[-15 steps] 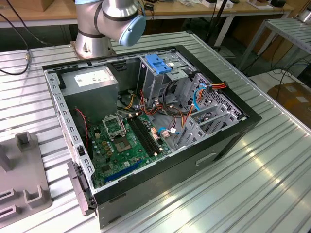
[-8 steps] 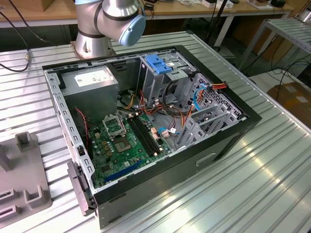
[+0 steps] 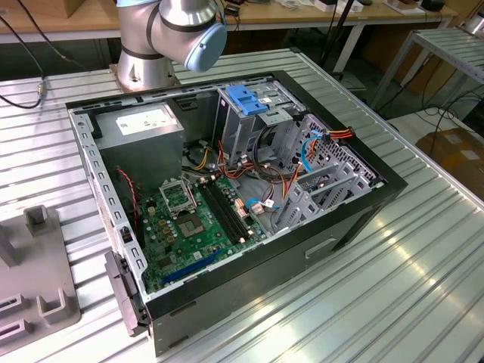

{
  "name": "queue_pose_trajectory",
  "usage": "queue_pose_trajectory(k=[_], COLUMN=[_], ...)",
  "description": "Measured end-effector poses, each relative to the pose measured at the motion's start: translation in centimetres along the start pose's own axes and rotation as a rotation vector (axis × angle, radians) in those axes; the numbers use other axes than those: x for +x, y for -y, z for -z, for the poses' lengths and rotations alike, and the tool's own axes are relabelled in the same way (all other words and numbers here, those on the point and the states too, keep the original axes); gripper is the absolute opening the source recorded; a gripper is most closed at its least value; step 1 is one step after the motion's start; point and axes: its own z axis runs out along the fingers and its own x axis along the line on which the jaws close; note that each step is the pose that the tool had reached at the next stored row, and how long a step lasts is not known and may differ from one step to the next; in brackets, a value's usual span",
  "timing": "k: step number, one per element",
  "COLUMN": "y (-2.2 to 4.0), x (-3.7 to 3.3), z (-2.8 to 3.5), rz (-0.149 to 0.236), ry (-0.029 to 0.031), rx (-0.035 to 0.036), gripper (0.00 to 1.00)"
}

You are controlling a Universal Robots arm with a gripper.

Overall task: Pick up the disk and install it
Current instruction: 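Pick up the disk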

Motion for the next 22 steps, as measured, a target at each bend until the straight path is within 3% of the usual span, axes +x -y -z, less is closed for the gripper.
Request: queue_pose_trajectory(k=[6,7,11,22], y=[-0.03,-0.05,-0.08,-0.14], x=[-0.03,-0.04,-0.07,-0.13], z=[1.30,1.92,3.21,5.52], rz=[0.000,0.000,0.000,0.000], ry=[0.0000,0.0001,0.0000,0.0001], rx=[0.0000,0.0002,0.0000,0.0001], gripper=[0.37,0.37,0.37,0.37])
